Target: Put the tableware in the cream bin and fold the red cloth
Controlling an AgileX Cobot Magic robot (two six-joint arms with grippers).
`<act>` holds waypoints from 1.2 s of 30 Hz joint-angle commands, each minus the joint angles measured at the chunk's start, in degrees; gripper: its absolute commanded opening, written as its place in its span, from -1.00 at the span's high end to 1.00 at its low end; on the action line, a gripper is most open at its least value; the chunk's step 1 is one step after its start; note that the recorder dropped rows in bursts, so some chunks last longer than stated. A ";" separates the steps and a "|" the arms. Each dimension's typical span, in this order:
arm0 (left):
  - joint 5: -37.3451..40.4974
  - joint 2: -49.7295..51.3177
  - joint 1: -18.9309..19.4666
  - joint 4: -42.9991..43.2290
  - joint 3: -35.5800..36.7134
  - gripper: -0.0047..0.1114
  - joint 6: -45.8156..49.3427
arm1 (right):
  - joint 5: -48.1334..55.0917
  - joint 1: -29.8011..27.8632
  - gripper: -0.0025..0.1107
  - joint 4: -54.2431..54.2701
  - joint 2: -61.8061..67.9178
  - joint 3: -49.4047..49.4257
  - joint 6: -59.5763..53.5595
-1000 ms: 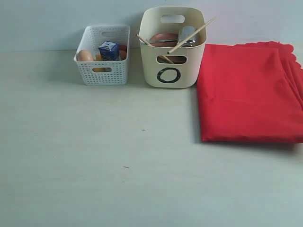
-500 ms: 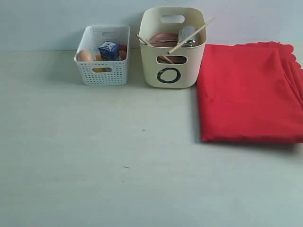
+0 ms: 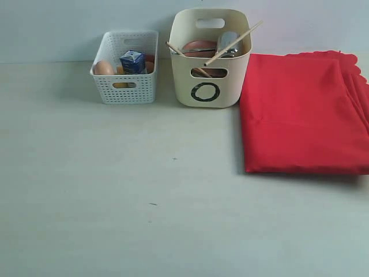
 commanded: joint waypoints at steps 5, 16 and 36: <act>1.39 -0.26 0.10 -7.06 0.19 0.88 5.42 | -0.74 0.08 0.96 -0.36 -0.25 0.26 -0.10; 4.82 -0.26 -0.01 -96.10 0.19 0.88 102.12 | -0.74 0.08 0.96 -0.36 -0.25 0.26 -0.10; 15.18 -0.26 -4.51 -95.91 0.19 0.88 107.77 | -0.74 0.08 0.96 -0.36 -0.25 0.26 -0.10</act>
